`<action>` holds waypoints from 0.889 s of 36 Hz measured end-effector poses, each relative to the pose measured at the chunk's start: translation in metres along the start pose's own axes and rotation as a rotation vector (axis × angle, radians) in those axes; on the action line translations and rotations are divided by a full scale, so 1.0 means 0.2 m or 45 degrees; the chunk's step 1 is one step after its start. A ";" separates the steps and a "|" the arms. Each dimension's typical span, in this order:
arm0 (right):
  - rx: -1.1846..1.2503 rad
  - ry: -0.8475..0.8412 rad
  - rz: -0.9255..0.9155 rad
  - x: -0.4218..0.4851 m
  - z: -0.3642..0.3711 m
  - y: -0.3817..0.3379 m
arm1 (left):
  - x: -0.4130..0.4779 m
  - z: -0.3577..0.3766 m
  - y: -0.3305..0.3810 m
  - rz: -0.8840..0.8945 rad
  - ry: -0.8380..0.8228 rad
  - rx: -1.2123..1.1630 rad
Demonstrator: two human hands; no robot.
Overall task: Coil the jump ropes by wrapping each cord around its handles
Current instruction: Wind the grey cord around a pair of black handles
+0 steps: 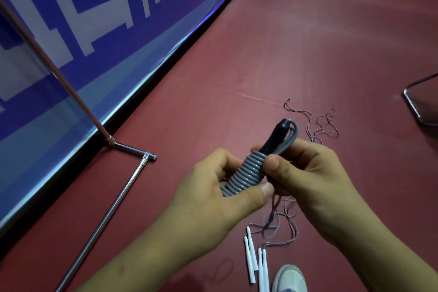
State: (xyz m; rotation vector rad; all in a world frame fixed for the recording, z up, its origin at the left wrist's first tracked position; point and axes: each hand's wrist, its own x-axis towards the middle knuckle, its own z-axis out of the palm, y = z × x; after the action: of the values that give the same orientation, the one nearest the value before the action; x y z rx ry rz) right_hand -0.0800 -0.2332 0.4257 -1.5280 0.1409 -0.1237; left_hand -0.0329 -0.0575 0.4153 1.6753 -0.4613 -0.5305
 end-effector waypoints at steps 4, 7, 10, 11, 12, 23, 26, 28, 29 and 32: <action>-0.139 0.065 -0.012 0.01 0.01 -0.01 | -0.01 0.03 -0.01 0.112 0.058 0.182; -0.246 0.119 -0.035 0.01 0.02 0.00 | -0.02 0.05 -0.02 0.112 0.074 0.172; -0.227 0.140 -0.048 0.02 0.03 0.00 | -0.03 0.04 -0.02 0.096 0.065 0.080; -0.199 0.125 -0.044 0.03 0.03 0.01 | -0.03 0.04 -0.02 0.095 0.062 0.043; -0.173 0.107 -0.045 0.03 0.03 0.01 | -0.03 0.03 -0.02 0.097 0.055 -0.003; -0.076 -0.086 -0.052 0.00 0.01 -0.01 | -0.01 0.00 -0.01 -0.042 -0.067 -0.514; -0.096 -0.129 -0.068 0.00 0.00 -0.03 | -0.01 0.02 0.00 -0.110 -0.100 -0.582; -0.100 -0.147 -0.081 0.00 -0.01 -0.03 | 0.00 0.02 0.01 -0.174 -0.129 -0.635; -0.084 -0.155 -0.082 0.00 -0.01 -0.04 | 0.00 0.02 0.01 -0.201 -0.143 -0.655; -0.042 -0.187 -0.099 0.00 -0.02 -0.03 | 0.00 0.02 0.01 -0.278 -0.197 -0.726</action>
State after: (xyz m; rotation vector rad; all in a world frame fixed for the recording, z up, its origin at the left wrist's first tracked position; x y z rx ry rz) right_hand -0.0803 -0.2382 0.4323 -1.5698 -0.0338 -0.0712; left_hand -0.0342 -0.0610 0.4169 1.1433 -0.2067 -0.8667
